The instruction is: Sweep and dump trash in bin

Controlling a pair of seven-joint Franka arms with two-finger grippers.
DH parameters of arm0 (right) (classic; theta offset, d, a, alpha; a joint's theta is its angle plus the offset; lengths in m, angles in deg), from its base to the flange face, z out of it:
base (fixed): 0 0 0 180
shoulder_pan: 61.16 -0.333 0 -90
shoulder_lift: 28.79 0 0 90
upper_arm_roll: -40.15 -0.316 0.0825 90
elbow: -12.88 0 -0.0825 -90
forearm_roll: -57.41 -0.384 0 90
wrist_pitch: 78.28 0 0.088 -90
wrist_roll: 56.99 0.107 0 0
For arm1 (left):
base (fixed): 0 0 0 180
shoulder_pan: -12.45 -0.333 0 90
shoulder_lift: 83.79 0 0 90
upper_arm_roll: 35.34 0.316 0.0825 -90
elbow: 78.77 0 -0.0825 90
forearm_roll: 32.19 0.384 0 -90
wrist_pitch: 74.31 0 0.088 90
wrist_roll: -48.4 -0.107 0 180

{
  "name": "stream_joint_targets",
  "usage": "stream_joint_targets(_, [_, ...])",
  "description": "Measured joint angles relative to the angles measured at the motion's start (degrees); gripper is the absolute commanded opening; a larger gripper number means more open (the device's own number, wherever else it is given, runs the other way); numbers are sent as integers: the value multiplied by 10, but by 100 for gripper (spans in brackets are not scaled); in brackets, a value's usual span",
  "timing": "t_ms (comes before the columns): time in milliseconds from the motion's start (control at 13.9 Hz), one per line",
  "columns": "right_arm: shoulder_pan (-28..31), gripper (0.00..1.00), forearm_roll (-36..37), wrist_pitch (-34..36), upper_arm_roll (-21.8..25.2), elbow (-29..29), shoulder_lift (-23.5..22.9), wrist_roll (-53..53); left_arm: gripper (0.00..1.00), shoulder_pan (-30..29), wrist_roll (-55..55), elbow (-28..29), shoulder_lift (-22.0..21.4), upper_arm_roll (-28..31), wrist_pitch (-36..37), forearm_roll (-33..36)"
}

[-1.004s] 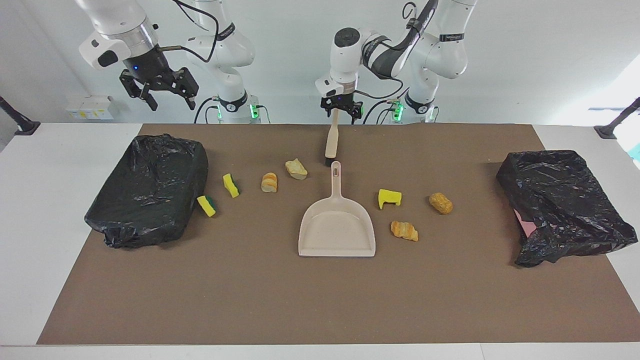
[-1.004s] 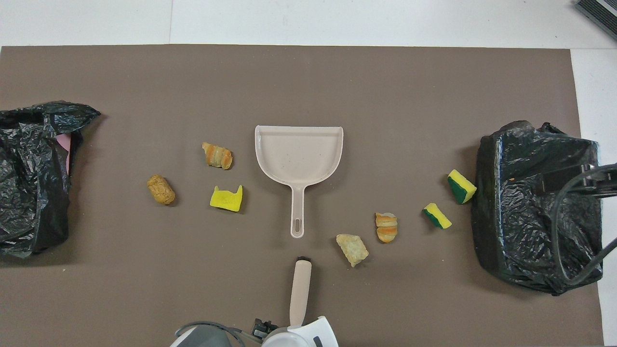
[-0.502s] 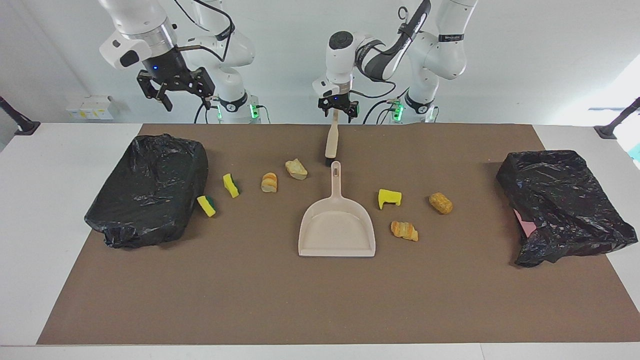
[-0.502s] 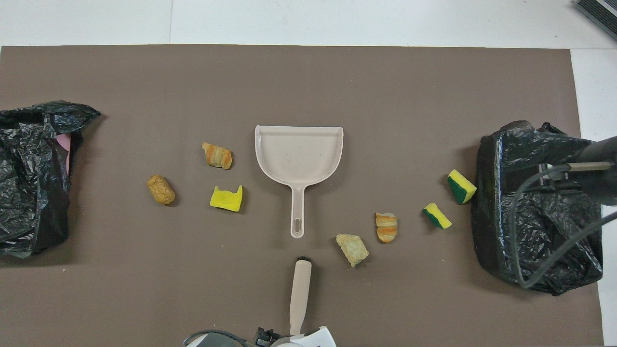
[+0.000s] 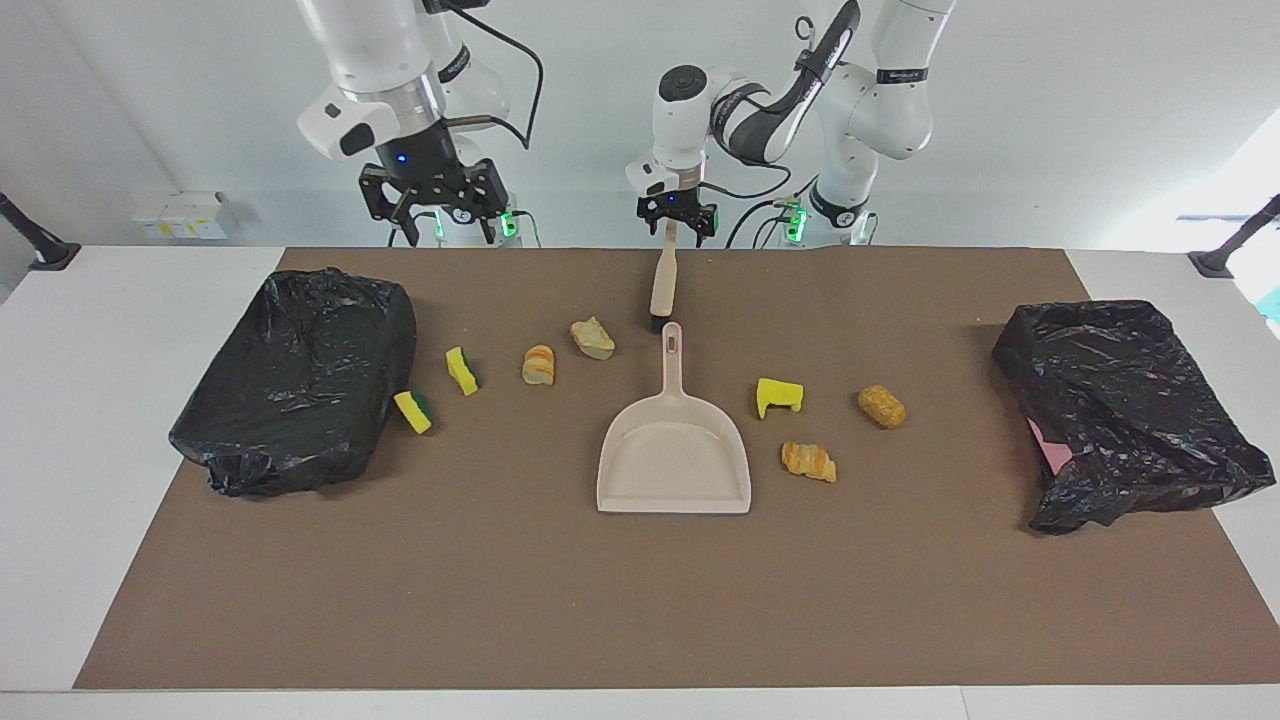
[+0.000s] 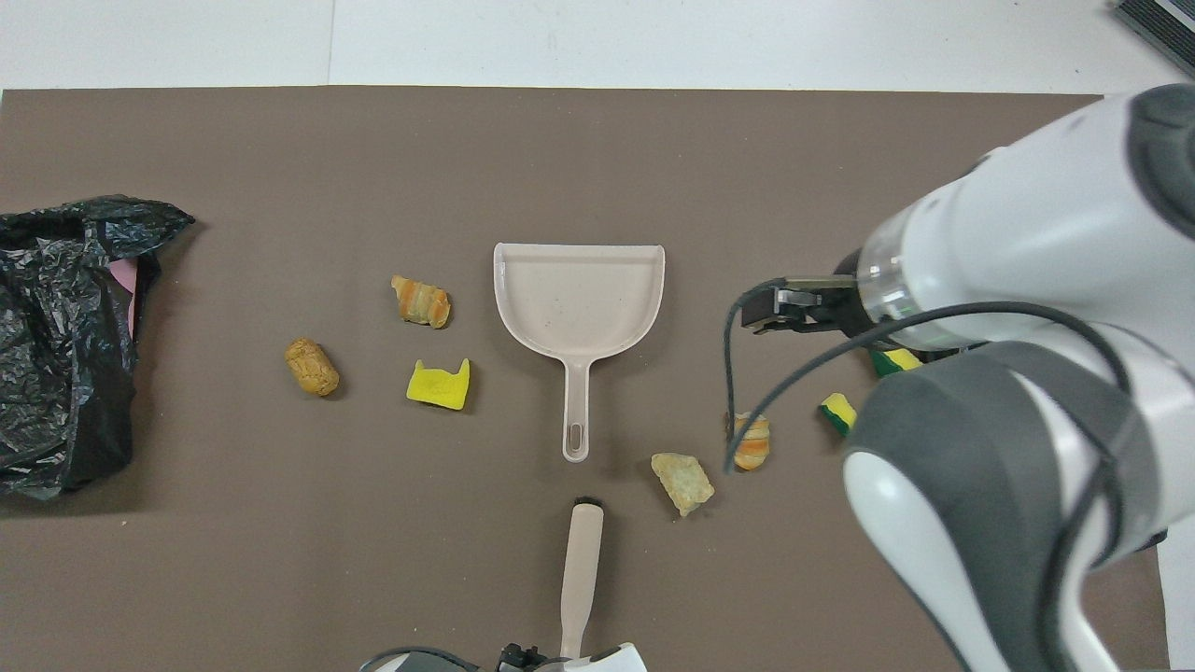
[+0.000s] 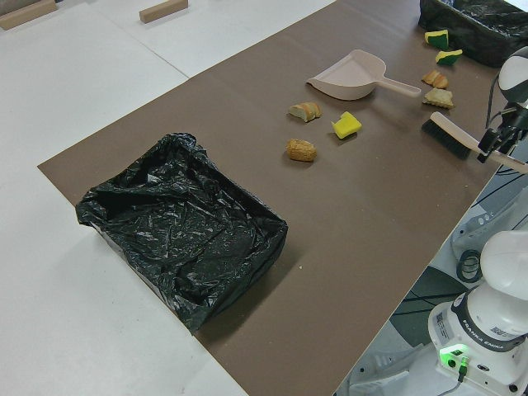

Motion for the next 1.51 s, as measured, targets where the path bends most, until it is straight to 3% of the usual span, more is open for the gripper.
stream_joint_targets(72, [-25,100,-2,-33,-1,8,-20,31,61,0,0,1,0,0,0,0])
stream_joint_targets(143, [-52,100,-3,-79,-1,26,-37,56,35,0,0,2,1,0,-1,0])
stream_joint_targets(215, [-79,100,-3,-134,-2,54,-49,73,0,0,0,3,1,0,-2,0])
stream_joint_targets(430, [-132,100,-3,-241,-2,128,-75,88,0,0,1,5,1,0,-2,0])
stream_joint_targets(789, [-153,100,-3,-294,-3,139,-124,88,0,-13,82,5,-3,13,18,0])
stream_joint_targets(1004, [-175,100,-4,-310,-3,139,-151,88,0,-74,91,5,-18,17,56,0])
stream_joint_targets(1076, [-177,88,-4,-310,-3,139,-153,88,0,-106,91,5,-27,19,71,0])
stream_joint_targets(1220, [-176,49,-4,-309,-2,140,-153,88,0,-159,91,5,-46,21,94,0])
stream_joint_targets(1435, [-176,1,-3,-309,-1,142,-153,88,0,-210,91,5,-64,21,111,0])
stream_joint_targets(1507, [-176,0,-3,-309,-1,142,-153,88,0,-226,91,5,-68,21,114,0])
